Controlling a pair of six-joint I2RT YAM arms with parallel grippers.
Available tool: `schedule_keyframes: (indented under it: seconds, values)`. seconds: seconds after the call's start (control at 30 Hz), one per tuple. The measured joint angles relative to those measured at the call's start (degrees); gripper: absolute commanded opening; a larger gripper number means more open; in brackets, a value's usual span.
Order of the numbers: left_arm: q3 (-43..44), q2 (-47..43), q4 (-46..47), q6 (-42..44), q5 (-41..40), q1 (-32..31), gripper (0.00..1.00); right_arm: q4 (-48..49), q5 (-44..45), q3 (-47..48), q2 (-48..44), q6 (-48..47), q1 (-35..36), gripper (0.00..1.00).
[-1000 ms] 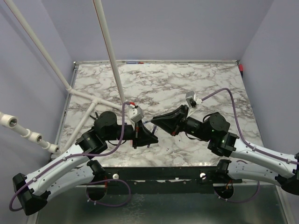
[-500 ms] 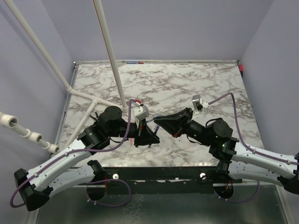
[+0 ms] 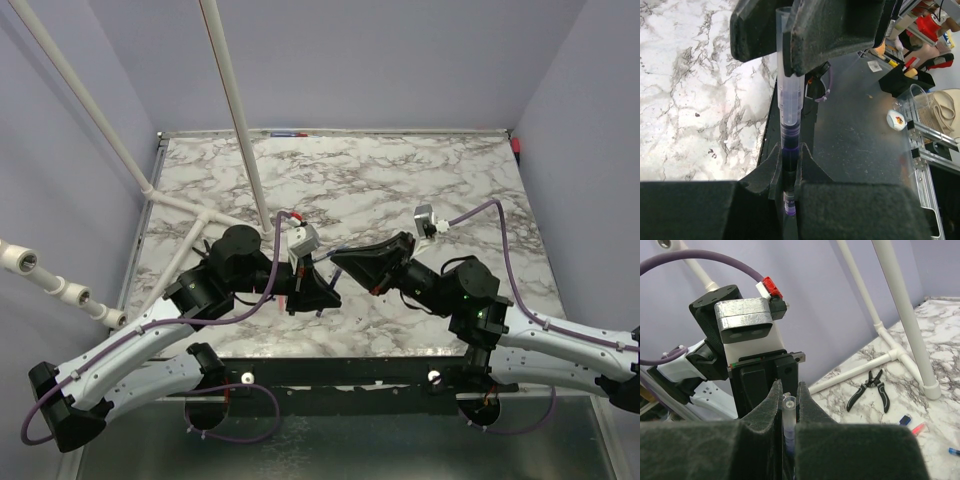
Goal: Insert the pens into the pen caps
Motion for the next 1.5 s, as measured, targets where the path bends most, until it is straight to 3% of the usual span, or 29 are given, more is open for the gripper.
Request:
schedule_keyframes:
  seconds: [0.4, 0.53, 0.63, 0.77, 1.07, 1.5]
  values:
    - [-6.34, -3.63, 2.91, -2.01, -1.09, 0.09, 0.0, -7.1, 4.87, 1.42, 0.24, 1.42, 2.05, 0.11]
    - [-7.87, -4.2, 4.87, -2.99, -1.84, 0.2, 0.0, -10.49, 7.56, 3.1, 0.55, 1.55, 2.71, 0.24]
    - [-8.76, -4.68, 7.08, -4.02, -3.8, 0.83, 0.0, -14.71, 9.68, 4.87, 0.68, 1.16, 3.23, 0.41]
    - [-10.16, -6.78, 10.08, -5.38, -6.23, 1.57, 0.0, -20.17, 13.33, 6.95, 0.9, -0.48, 3.45, 0.5]
    - [-11.47, -7.1, 6.64, -6.8, -14.38, 1.57, 0.0, -28.2, 22.88, 10.34, -1.05, -4.13, 3.5, 0.55]
    - [-11.43, 4.55, -3.63, -10.16, -34.21, 1.57, 0.0, -40.57, 32.3, 11.21, -1.73, -2.82, 3.5, 0.58]
